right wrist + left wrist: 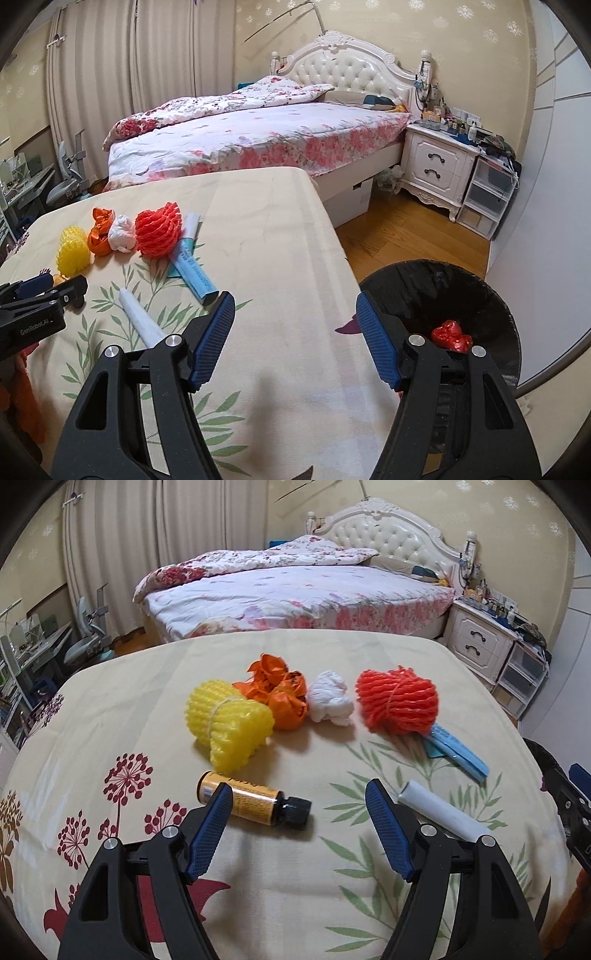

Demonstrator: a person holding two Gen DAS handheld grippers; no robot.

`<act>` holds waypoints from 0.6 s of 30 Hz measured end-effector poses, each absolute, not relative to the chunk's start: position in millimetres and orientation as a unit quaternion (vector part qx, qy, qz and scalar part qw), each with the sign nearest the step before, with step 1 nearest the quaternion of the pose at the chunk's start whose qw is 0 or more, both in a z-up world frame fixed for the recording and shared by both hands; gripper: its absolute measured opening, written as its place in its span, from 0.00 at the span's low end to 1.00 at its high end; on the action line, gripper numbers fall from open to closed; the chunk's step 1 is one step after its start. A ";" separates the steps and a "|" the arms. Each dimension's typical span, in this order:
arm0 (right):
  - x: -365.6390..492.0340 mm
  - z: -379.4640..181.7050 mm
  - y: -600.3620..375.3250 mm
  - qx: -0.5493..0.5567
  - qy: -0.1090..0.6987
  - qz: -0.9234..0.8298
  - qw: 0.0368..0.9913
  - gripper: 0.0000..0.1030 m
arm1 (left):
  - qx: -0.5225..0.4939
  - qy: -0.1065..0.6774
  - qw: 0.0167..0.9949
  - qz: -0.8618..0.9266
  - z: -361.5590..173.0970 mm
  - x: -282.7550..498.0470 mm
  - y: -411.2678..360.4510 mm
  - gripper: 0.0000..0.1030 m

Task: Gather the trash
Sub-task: 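Move both open tools back toward the gold bottle on the table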

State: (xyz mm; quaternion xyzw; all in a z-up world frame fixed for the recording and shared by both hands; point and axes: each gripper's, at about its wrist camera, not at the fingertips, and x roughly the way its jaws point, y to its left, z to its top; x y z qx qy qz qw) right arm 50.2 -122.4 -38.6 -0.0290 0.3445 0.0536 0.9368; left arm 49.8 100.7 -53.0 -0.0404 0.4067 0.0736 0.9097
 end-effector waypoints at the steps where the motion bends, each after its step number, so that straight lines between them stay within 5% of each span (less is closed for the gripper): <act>1: 49.8 -39.1 -119.8 -0.031 0.345 0.056 0.936 0.65 | -0.042 0.412 0.907 0.078 -55.0 51.2 103.7 0.70; 18: 45.2 -47.1 -98.0 -0.043 0.356 0.082 0.930 0.65 | -0.073 0.447 0.886 0.101 -70.7 16.7 154.8 0.70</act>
